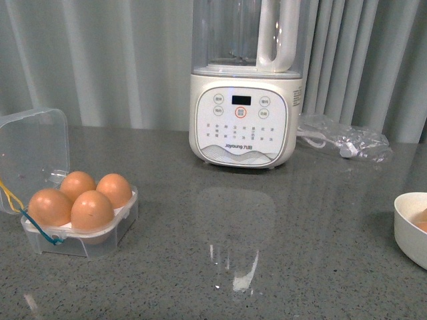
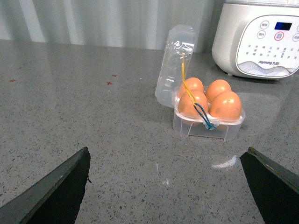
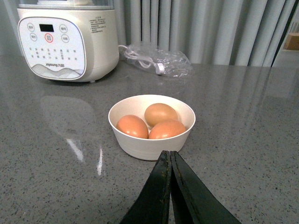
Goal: Put egg into box
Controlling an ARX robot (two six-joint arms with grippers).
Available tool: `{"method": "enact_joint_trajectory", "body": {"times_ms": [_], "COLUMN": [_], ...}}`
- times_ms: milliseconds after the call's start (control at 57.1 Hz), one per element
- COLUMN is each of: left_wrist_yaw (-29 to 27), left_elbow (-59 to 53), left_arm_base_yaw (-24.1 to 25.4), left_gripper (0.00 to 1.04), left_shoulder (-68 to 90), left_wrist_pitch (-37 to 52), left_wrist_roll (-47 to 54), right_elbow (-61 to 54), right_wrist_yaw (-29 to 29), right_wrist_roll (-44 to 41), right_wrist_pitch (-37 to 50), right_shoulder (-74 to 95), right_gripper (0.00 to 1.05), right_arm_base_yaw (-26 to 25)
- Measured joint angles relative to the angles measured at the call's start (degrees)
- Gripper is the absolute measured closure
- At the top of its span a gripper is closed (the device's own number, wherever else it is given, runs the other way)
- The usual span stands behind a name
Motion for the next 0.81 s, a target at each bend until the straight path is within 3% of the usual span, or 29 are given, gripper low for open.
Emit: {"method": "enact_joint_trajectory", "body": {"times_ms": [158,473,543,578,595,613,630,700,805], "left_wrist_yaw": [0.00,0.00,-0.44,-4.50,-10.36,-11.39,-16.79,-26.84,-31.50], "left_elbow": [0.00,0.00,0.07,0.87,2.62,2.95,4.94,7.72,8.48], "left_arm_base_yaw": [0.00,0.00,-0.09,-1.51,-3.34,-3.76,-5.75,-9.44,-12.48], "left_gripper": [0.07,0.07,0.07,0.07,0.07,0.07,0.07,0.07,0.07], "left_shoulder": [0.02,0.00,0.13,1.73,4.07,4.68,8.04,15.63,20.33], "left_wrist_pitch": [0.00,0.00,-0.11,-3.04,-7.96,-8.92,-13.44,-20.57,-20.09], "left_wrist_roll": [0.00,0.00,-0.13,-1.64,-2.67,-3.08,-5.33,-8.96,-12.17], "right_elbow": [0.00,0.00,0.00,0.00,0.00,0.00,0.00,0.00,0.00], "right_wrist_yaw": [0.00,0.00,0.00,0.00,0.00,0.00,0.00,0.02,-0.11], "right_wrist_roll": [0.00,0.00,0.07,0.07,0.07,0.07,0.07,0.07,0.07], "right_wrist_pitch": [0.00,0.00,0.00,0.00,0.00,0.00,0.00,0.00,-0.02], "right_shoulder": [0.00,0.00,0.00,0.00,0.00,0.00,0.02,0.00,0.02], "right_gripper": [0.81,0.08,0.07,0.08,0.07,0.07,0.07,0.07,0.07], "right_arm_base_yaw": [0.00,0.00,0.00,0.00,0.00,0.00,0.00,0.00,0.00]}}
